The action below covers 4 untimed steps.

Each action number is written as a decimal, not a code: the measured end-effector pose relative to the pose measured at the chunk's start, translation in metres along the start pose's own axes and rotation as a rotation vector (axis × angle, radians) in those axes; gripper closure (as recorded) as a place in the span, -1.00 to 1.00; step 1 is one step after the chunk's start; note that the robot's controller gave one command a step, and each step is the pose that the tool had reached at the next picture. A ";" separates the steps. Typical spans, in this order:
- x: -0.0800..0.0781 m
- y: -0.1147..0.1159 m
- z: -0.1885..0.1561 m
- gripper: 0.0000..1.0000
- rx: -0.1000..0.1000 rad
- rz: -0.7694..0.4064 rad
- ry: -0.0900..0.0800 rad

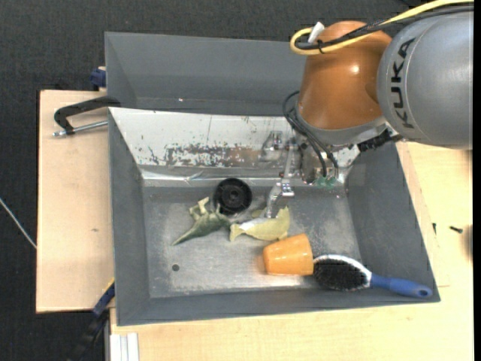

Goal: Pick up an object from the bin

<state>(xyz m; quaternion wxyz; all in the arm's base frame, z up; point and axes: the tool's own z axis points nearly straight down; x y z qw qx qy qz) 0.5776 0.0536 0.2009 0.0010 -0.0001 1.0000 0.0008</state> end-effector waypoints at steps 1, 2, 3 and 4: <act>-0.008 0.072 0.113 -1.00 -0.007 -0.253 -0.022; -0.008 0.071 0.113 1.00 -0.005 -0.250 -0.014; -0.013 0.101 0.118 1.00 0.008 -0.314 -0.020; -0.021 0.076 -0.040 1.00 0.001 -0.464 -0.014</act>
Offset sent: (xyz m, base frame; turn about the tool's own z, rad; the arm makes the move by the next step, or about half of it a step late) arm 0.0032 0.0734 -0.1309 -0.2551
